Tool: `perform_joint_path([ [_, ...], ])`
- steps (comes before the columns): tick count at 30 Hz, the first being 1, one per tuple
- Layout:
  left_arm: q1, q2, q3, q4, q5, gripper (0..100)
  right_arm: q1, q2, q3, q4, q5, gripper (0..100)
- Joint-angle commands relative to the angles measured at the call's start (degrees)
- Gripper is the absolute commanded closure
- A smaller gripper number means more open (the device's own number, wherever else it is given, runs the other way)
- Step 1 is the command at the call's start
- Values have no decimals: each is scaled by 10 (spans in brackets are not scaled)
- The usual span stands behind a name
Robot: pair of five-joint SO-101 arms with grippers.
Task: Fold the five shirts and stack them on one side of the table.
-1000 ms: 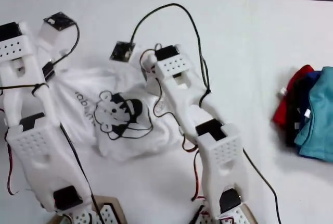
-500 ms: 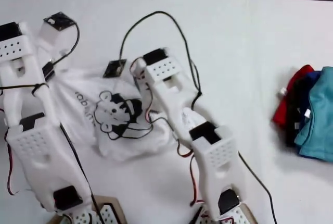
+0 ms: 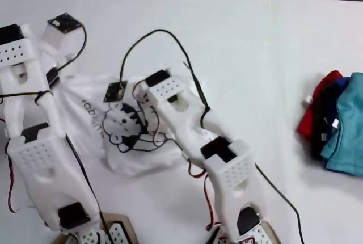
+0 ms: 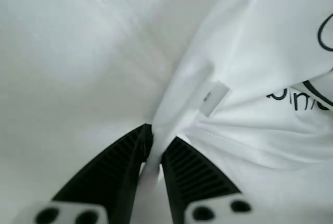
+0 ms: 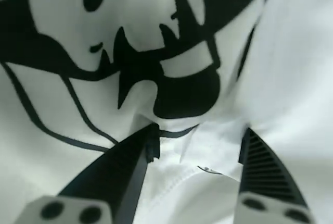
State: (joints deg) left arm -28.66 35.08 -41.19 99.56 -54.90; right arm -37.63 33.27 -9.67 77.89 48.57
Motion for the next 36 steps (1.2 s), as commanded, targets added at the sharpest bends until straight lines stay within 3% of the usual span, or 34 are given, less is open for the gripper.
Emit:
perform_joint_path([
  [1, -7, -4, -26, 4, -4, 979, 23, -34, 2, -15, 5, 741],
  [23, -6, -4, -26, 7, -4, 979, 88, -29, -90, 13, 22, 741],
  [36, -6, -4, -26, 7, -4, 979, 76, -35, -68, 89, 30, 741],
])
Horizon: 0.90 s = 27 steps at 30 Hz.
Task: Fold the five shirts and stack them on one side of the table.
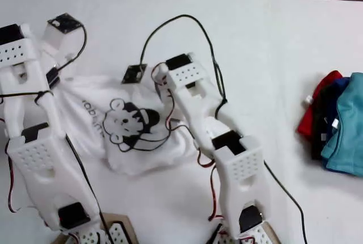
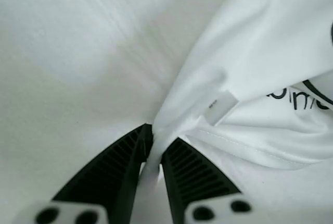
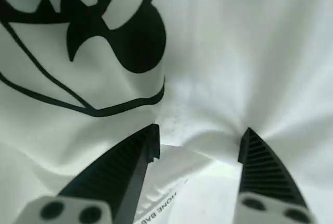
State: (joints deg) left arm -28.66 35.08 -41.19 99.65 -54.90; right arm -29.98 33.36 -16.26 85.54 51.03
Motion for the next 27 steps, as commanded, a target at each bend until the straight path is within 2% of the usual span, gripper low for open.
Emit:
perform_joint_path([
  [1, -6, -4, -26, 6, -4, 979, 0, -35, 1, 13, 8, 741],
  [11, -6, -4, -26, 4, -13, 979, 3, -95, 12, 13, 73, 741],
  [19, -6, -4, -26, 5, -24, 979, -27, -157, 84, 36, 76, 741],
  [27, -7, -4, -26, 6, -24, 979, -39, -161, 199, -76, 77, 741],
])
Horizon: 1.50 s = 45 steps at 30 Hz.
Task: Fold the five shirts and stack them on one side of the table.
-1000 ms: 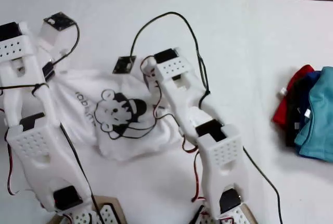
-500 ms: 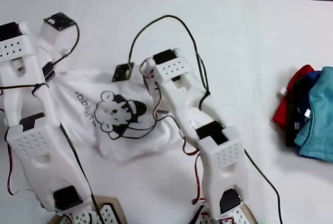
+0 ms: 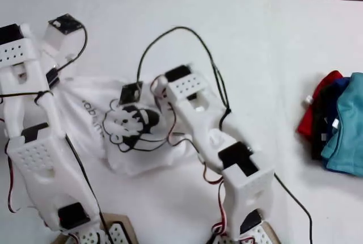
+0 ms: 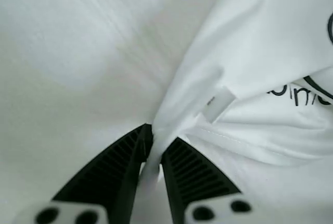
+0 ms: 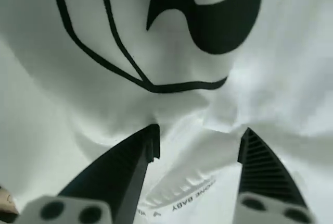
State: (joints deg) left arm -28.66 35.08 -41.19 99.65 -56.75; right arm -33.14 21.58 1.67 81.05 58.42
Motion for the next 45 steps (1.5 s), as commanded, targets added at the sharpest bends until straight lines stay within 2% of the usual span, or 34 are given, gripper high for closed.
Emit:
perform_joint_path([
  [1, -7, -4, -26, 6, -5, 979, -7, -44, 27, -44, 4, 741],
  [8, -7, -4, -26, 6, -5, 979, 9, -9, 17, -108, 17, 769],
  [15, -10, -4, -26, 7, -5, 979, 62, 115, -109, -94, 17, 775],
  [25, -10, -4, -26, 6, -5, 979, 67, 145, -302, 29, 16, 980],
  [37, -10, -4, -26, 6, -5, 979, 52, 148, -425, 143, 14, 967],
  [42, -10, -4, -26, 4, -5, 979, 24, 150, -409, 153, 7, 820],
  [45, -10, -4, -26, 4, -5, 979, 27, 152, -406, 115, 10, 820],
])
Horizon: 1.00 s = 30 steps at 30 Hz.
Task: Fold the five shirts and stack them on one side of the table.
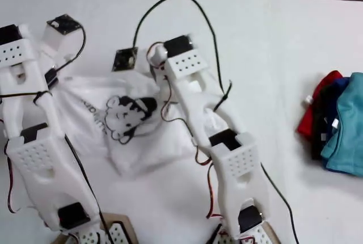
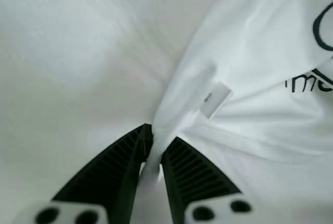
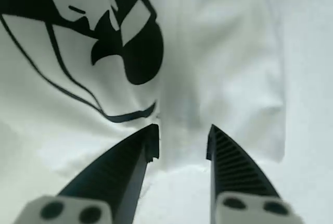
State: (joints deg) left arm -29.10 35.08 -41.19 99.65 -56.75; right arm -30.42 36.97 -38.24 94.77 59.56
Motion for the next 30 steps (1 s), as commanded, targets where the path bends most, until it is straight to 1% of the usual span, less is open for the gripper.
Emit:
perform_joint_path([
  [1, -5, -4, -26, 4, -5, 979, 2, 0, -6, -34, -2, 827],
  [5, -5, -4, -26, 5, -5, 979, 10, 40, -11, -44, -1, 835],
  [9, -5, -4, -26, 6, -5, 979, 15, 66, -11, -29, -5, 834],
  [12, -5, -4, -26, 6, -5, 979, 11, 44, -11, 2, -5, 833],
  [19, -5, -4, -26, 4, -5, 979, 29, -28, 8, 14, 2, 833],
  [21, -5, -4, -26, 4, -5, 979, 27, -31, 35, 22, 22, 830],
  [23, -5, -4, -26, 4, -5, 979, 20, -33, 68, 21, 32, 807],
  [25, -5, -4, -26, 4, -5, 979, 17, -36, 90, 17, 32, 785],
  [30, -5, -4, -26, 2, -6, 979, 17, -36, 93, 14, 33, 782],
])
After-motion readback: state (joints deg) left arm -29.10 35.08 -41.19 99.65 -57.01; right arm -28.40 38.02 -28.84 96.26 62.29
